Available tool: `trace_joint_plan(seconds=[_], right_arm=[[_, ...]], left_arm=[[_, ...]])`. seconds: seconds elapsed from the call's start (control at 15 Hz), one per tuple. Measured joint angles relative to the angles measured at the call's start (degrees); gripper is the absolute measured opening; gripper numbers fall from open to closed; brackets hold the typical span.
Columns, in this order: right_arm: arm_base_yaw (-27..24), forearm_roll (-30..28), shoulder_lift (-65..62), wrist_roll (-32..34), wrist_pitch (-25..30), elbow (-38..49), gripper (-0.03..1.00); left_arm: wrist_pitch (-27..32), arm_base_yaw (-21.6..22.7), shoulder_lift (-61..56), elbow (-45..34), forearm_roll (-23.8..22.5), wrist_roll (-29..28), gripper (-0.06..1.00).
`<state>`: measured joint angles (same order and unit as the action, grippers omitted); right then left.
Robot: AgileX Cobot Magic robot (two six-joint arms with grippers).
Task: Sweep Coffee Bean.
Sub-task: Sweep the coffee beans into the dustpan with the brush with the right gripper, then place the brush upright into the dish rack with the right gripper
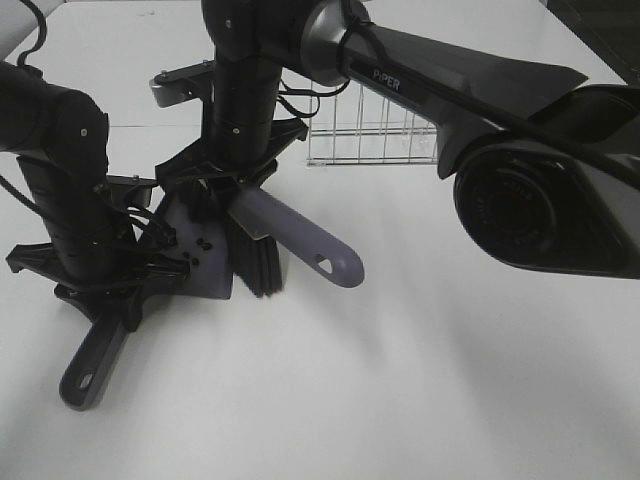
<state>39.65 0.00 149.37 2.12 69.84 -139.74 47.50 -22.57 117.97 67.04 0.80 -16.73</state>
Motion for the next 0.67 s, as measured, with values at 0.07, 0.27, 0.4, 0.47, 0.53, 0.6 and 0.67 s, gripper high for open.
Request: trace_joint_plan(seconds=[0.07,0.27,0.4,0.47,0.53,0.6,0.67], right_arm=[[0.0,-0.6,-0.5,0.1,0.1,-0.1,0.27],[-0.1,-8.7,-3.8,0.6,0.3,-0.1,0.27],[-0.1,-10.7,-5.0,1.1,0.3,-0.1,0.27],[-0.2,-11.9,-6.1,1.4,0.3,-0.1,0.27],[-1.5,-12.8,-7.0,1.5,0.3,-0.1,0.27],[-2.7,-12.8,-7.0,1.5,0.3,-0.1,0.27],[-4.1,-12.8,-7.0,1.5,0.3,-0.1,0.27]], left_arm=[[0.0,0.0,0.0,0.0,0.0,0.0,0.26],[0.1,0.0,0.0,0.0,0.0,0.0,0.26],[0.1,0.0,0.0,0.0,0.0,0.0,0.26],[0.1,0.0,0.0,0.0,0.0,0.0,0.26],[0.1,0.0,0.0,0.0,0.0,0.0,0.26],[0.1,0.0,0.0,0.0,0.0,0.0,0.26],[0.1,0.0,0.0,0.0,0.0,0.0,0.26]])
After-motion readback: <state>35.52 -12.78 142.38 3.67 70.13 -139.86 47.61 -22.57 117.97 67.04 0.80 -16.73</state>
